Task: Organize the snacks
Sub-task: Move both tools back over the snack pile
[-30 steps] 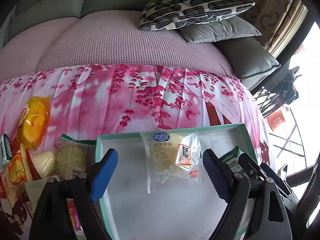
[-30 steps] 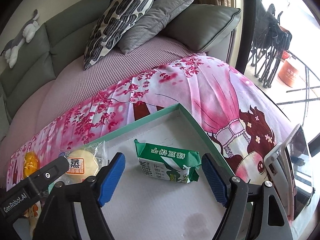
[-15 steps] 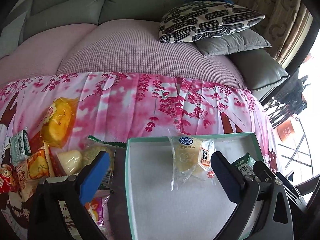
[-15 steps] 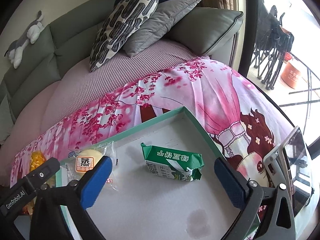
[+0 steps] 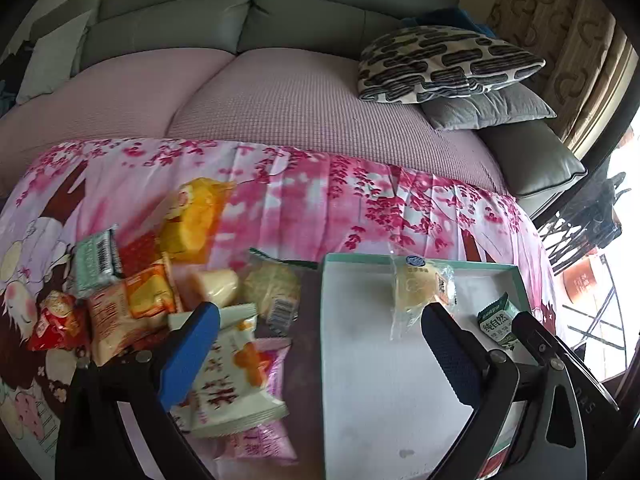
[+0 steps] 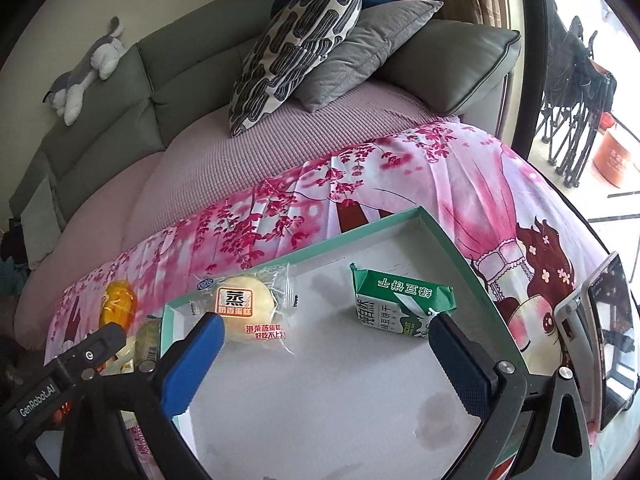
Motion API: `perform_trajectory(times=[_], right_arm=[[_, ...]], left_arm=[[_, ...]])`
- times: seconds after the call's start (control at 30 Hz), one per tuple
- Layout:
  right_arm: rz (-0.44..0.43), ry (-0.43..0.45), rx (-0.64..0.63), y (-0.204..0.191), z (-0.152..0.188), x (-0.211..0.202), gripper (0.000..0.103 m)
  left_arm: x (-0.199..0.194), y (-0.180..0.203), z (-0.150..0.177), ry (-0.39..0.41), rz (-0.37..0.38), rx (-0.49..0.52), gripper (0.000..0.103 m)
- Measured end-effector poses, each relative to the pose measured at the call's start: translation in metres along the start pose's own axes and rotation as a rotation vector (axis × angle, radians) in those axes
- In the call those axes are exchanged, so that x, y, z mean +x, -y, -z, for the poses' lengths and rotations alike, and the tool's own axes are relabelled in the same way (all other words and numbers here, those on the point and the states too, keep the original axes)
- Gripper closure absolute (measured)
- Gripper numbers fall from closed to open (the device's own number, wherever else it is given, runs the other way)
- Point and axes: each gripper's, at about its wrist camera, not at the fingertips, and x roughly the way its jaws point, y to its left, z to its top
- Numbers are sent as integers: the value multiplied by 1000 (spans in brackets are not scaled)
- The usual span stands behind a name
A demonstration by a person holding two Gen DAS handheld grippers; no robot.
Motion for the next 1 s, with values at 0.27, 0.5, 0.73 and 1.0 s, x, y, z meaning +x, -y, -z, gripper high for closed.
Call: perform_trajectory(times=[0.27,0.5,0.73,1.0], right_arm=[[-5,-3,-35,-14,10,-5,0],[-7,-55,-93,-39,29,-3,0],[-64,-137,-176,-86,59,2,0],[-139,-201,-276,-141,90,3,0]], left_arm=[[-27,-48,20,13,-78,-59,2],[-42,-100,43,-28,-173,-125,2],[-51,-144,57,-69,-206,-223,2],[-54,-164,58,-82,-205,-260,2]])
